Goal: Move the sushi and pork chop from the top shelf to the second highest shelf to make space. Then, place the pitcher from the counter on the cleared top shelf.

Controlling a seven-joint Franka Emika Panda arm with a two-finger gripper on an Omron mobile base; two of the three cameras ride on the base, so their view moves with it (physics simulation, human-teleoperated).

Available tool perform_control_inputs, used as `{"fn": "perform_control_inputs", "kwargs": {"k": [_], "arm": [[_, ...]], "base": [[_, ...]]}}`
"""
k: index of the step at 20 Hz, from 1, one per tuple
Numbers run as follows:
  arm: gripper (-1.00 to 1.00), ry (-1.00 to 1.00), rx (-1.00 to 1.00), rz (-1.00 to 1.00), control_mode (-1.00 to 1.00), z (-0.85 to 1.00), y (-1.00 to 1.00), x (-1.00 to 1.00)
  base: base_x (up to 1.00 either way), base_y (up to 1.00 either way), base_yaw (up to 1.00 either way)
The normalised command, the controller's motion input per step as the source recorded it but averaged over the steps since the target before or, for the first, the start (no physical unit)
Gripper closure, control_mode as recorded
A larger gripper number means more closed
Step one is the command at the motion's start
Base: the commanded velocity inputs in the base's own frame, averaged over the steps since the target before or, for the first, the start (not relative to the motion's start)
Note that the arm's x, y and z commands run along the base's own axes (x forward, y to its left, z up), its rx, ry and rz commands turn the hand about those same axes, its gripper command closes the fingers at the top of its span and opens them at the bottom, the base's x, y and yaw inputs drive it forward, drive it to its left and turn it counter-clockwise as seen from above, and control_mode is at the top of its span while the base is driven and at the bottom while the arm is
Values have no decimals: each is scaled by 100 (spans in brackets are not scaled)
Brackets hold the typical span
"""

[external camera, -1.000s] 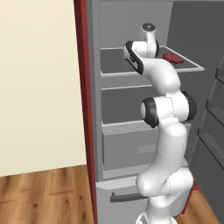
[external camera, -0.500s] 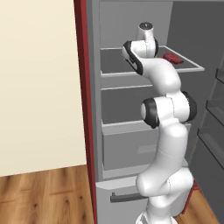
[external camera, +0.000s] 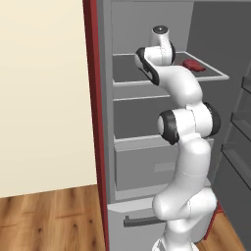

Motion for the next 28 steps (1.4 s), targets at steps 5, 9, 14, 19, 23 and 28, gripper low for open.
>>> {"fn": "perform_control_inputs", "kwargs": {"k": [5, 9, 14, 19, 23, 28], "arm": [[100, 0, 0, -4, -100, 0, 0, 0], [100, 0, 0, 0, -100, 0, 0, 0], [100, -4, 0, 0, -100, 0, 0, -44], [100, -21, 0, 0, -100, -4, 0, -99], [100, -28, 0, 0, -100, -15, 0, -79], [100, -24, 0, 0, -100, -5, 0, -83]], "base": [[0, 0, 0], [0, 0, 0], [0, 0, 0], [0, 0, 0], [0, 0, 0], [0, 0, 0]]}}
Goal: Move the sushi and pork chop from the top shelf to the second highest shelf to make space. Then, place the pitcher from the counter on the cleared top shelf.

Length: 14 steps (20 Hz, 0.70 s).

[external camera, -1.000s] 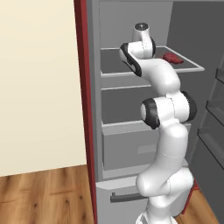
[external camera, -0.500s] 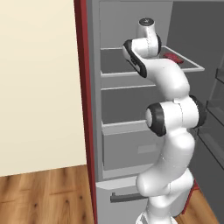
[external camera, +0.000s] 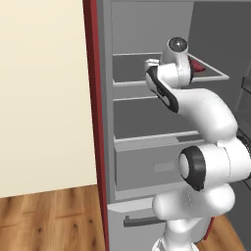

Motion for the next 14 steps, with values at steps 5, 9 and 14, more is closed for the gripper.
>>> {"fn": "perform_control_inputs", "kwargs": {"k": [5, 9, 14], "arm": [[100, -1, -3, 0, -100, 19, 0, -100], [100, 4, -6, 0, -100, 4, 0, -100], [100, 0, -6, 2, -100, -24, 0, -89]], "base": [[0, 0, 0], [0, 0, 0], [0, 0, 0]]}}
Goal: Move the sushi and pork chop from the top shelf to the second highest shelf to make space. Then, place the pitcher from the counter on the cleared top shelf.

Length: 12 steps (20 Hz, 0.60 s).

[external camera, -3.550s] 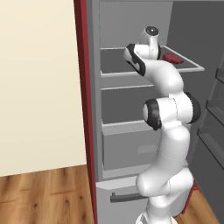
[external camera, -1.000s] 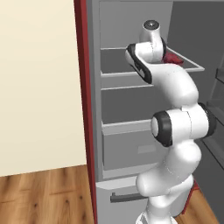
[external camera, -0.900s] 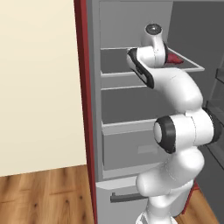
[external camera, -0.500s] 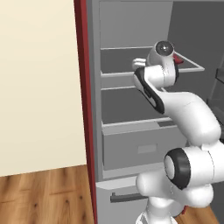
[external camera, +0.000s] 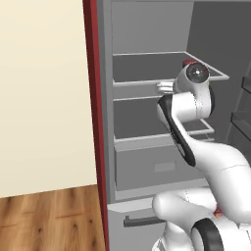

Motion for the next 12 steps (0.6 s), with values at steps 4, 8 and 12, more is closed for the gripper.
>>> {"fn": "perform_control_inputs", "kwargs": {"k": [4, 8, 12], "arm": [[100, 0, -3, 6, -100, -61, 0, -56], [100, 2, 0, 7, -100, -67, 0, -12], [100, 4, 0, 10, -100, -75, 0, 4]], "base": [[0, 0, 0], [0, 0, 0], [0, 0, 0]]}}
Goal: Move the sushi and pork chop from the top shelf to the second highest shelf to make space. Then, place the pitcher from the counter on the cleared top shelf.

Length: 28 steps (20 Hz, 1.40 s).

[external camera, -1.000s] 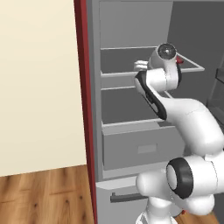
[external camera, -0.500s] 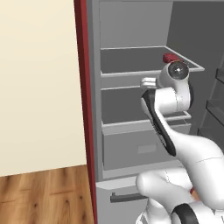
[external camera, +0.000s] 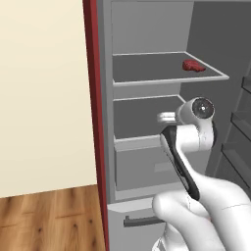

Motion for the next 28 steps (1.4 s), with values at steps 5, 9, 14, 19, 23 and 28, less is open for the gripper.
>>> {"fn": "perform_control_inputs", "kwargs": {"k": [5, 9, 14, 19, 23, 28], "arm": [[100, 5, 0, 9, -100, -46, 0, 34], [100, 8, 0, 6, -100, -13, 0, 65], [100, 6, 2, 2, -100, -4, -6, 76], [100, 4, 0, 1, -100, -17, -3, 76], [100, 2, 0, 1, -100, -39, -4, 60], [100, 5, 0, 1, -100, -63, -7, 52]], "base": [[0, 0, 0], [0, 0, 0], [0, 0, 0], [0, 0, 0], [0, 0, 0], [0, 0, 0]]}}
